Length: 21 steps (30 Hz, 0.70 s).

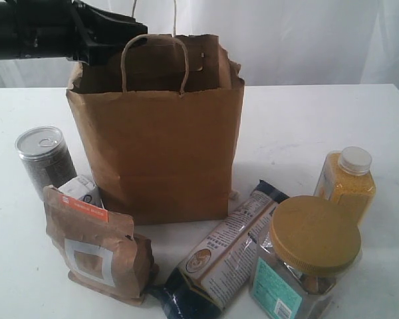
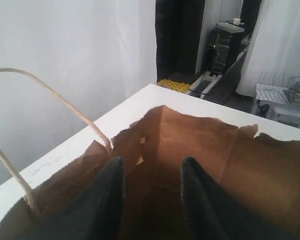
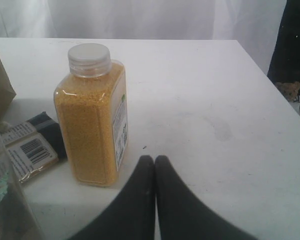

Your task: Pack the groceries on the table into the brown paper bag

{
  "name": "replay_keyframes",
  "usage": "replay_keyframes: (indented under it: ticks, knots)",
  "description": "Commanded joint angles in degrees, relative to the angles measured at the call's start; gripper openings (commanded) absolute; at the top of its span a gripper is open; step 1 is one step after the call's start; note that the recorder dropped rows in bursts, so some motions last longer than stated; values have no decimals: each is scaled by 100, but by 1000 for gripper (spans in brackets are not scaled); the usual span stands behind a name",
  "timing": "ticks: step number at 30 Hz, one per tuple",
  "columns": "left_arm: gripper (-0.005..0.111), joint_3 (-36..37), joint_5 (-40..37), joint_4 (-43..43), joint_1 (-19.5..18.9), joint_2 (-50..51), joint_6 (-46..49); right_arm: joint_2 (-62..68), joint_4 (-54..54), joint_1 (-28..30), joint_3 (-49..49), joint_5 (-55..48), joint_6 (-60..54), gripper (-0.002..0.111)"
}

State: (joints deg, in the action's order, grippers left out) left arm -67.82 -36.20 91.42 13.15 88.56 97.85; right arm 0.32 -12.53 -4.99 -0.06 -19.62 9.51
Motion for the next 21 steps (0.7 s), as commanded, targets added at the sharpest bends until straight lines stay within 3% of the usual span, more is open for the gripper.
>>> replay_keyframes:
  ticks: [1, 9, 12, 16, 21]
  knots:
    - [43, -21, 174, 63, 15, -366, -47, -32, -1, 44, 6, 2, -16, 0]
    - [41, -21, 2466, 63, 15, -1300, -13, -32, -1, 44, 6, 2, -16, 0]
    - [29, -21, 3578, 87, 15, -1688, -45, -32, -1, 44, 6, 2, -16, 0]
    - [0, -21, 4472, 113, 15, -2036, -45, -32, -1, 44, 6, 2, -16, 0]
    - [0, 13, 4856, 102, 15, -2121, -45, -32, -1, 44, 6, 2, -16, 0]
